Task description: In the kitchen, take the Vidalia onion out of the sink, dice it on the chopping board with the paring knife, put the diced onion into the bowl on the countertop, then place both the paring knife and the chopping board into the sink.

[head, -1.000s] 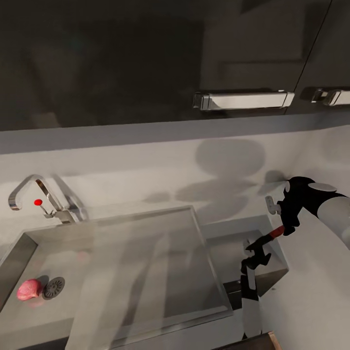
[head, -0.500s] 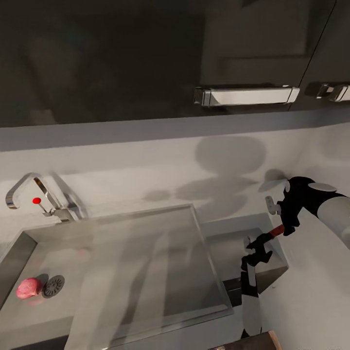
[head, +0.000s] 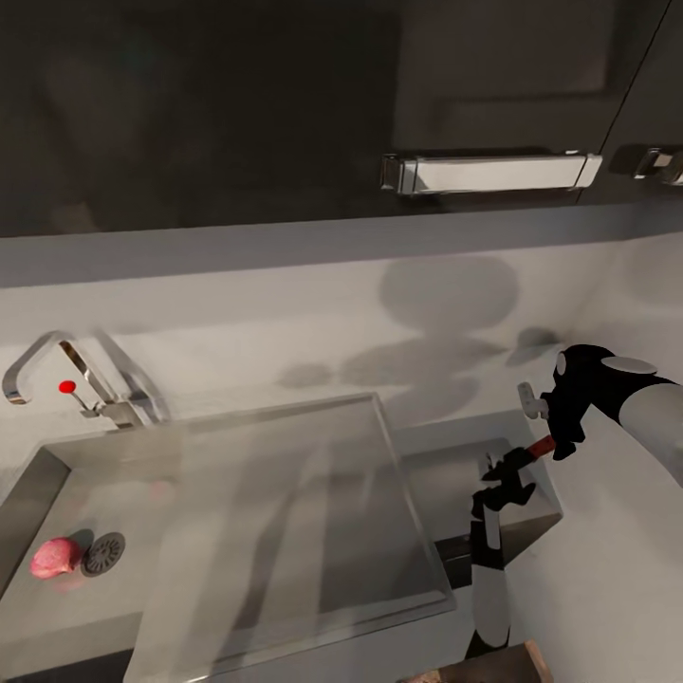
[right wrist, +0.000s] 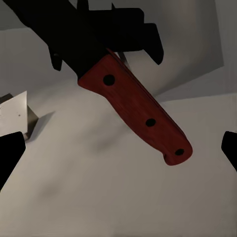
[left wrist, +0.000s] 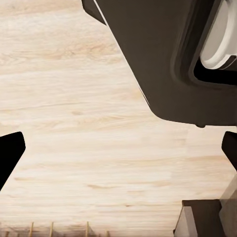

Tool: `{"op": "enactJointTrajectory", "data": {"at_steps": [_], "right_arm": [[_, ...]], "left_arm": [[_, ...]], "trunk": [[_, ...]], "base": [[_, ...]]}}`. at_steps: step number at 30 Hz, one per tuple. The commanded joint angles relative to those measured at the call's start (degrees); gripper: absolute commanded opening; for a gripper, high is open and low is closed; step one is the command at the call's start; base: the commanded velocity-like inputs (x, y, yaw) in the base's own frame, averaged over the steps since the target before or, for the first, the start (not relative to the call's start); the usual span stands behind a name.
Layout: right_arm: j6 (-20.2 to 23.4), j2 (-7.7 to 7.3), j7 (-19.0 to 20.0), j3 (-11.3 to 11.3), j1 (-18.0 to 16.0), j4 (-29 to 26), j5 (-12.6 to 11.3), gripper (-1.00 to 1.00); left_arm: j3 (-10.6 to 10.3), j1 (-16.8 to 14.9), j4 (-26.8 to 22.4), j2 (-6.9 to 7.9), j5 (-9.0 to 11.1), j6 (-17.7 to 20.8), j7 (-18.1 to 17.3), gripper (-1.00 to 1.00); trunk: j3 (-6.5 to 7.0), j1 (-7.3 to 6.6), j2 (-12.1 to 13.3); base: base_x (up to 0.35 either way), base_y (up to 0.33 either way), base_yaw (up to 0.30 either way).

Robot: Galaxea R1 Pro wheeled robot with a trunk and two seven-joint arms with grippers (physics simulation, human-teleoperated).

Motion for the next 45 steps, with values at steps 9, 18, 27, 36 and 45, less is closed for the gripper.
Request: {"op": "enactJointTrajectory", "data": {"at_steps": [9, 18, 27, 36, 45], "right_arm": [[0.73, -0.04, 0.17, -0.12, 0.00, -0.19, 0.17, 1.00], [0.80, -0.04, -0.03, -0.20, 0.00, -0.19, 0.17, 1.00], [0.88, -0.11, -0.07, -0.21, 0.00, -0.19, 0.17, 1.00], [0.89, -0.13, -0.24, -0.14, 0.00, -0.19, 0.17, 1.00], [0.89, -0.13, -0.24, -0.12, 0.00, -0.19, 0.17, 1.00]], "left_arm": [[0.39, 0.02, -0.14, -0.02, 0.02, 0.26, 0.12, 1.00], [0.39, 0.02, -0.14, -0.02, 0.02, 0.26, 0.12, 1.00], [0.39, 0.02, -0.14, -0.02, 0.02, 0.26, 0.12, 1.00], [0.39, 0.02, -0.14, -0.02, 0.02, 0.26, 0.12, 1.00], [0.39, 0.02, -0.14, -0.02, 0.02, 0.26, 0.12, 1.00]], "trunk": [[-0.92, 0.03, -0.10], [-1.57, 0.03, -0.10], [-2.04, 0.03, -0.10], [-2.30, 0.03, -0.10], [-2.32, 0.03, -0.10]], "base": [[0.000, 0.000, 0.000], [0.000, 0.000, 0.000], [0.000, 0.000, 0.000], [0.000, 0.000, 0.000], [0.000, 0.000, 0.000]]}}
